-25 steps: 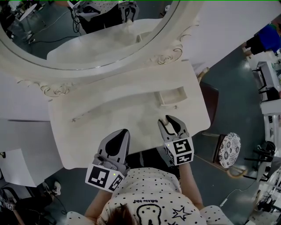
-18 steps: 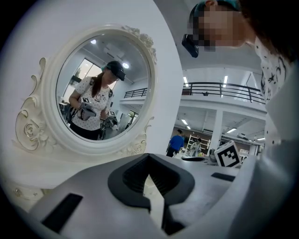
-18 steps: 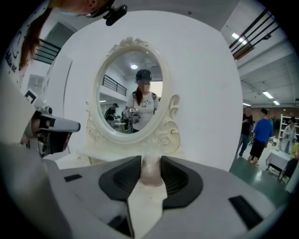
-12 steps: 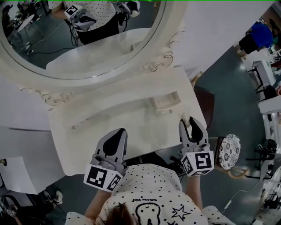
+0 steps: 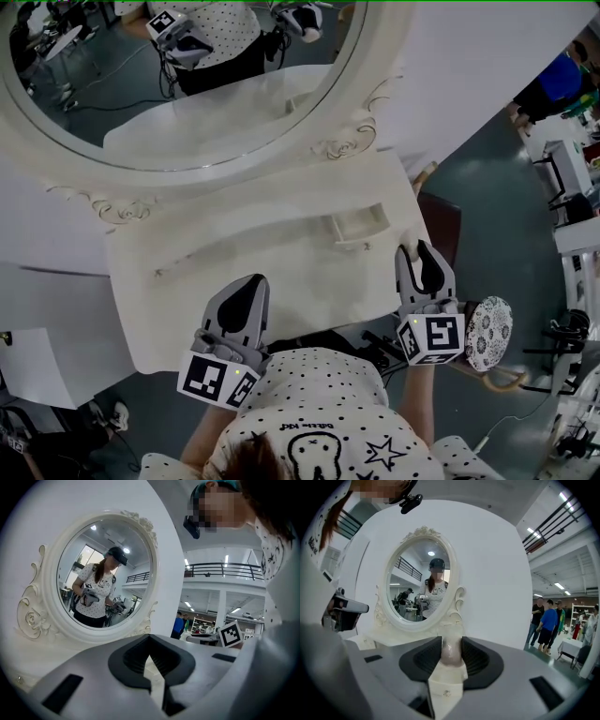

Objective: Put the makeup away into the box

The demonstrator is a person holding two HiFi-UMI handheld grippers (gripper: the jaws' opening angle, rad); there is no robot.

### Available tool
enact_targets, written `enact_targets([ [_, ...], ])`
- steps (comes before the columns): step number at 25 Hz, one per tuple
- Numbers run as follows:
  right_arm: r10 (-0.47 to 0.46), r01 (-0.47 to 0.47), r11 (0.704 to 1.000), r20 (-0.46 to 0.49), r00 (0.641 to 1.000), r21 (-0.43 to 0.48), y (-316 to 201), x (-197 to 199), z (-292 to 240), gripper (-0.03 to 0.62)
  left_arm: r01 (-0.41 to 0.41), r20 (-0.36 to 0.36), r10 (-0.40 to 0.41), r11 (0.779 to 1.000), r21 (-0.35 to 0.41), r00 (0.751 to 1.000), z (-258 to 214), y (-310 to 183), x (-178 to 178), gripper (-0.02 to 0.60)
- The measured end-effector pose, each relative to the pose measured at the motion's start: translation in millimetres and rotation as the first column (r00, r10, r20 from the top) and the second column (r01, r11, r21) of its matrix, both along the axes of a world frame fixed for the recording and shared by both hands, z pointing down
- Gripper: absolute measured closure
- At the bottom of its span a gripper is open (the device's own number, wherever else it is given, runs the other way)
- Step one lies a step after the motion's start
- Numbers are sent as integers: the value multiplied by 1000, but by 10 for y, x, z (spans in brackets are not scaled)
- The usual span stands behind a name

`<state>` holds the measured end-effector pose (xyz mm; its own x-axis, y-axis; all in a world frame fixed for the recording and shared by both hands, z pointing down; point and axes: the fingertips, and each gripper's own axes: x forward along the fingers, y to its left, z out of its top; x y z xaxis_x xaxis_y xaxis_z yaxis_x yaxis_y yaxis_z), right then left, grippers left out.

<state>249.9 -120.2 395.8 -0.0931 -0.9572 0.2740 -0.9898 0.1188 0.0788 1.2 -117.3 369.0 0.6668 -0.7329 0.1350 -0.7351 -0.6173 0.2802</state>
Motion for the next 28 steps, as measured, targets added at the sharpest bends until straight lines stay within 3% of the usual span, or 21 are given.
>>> enact_targets([
  [6, -116, 103, 991, -155, 981, -91, -429, 40, 420, 453, 50, 14, -50, 999, -9, 999, 34, -76, -39, 586],
  [12, -249, 214, 956, -175, 953, -200, -728, -64, 897, 453, 114, 22, -114, 993, -21, 993, 73, -185, -66, 586],
  [20, -402, 326, 884, -189, 896, -335, -913, -222, 1377, 453, 167, 23, -167, 985, -41, 986, 90, -288, -43, 586],
  [28, -469, 373, 821, -140, 872, -431, -901, -324, 1698, 451, 199, 26, -198, 978, -56, 980, 126, -370, -35, 586],
])
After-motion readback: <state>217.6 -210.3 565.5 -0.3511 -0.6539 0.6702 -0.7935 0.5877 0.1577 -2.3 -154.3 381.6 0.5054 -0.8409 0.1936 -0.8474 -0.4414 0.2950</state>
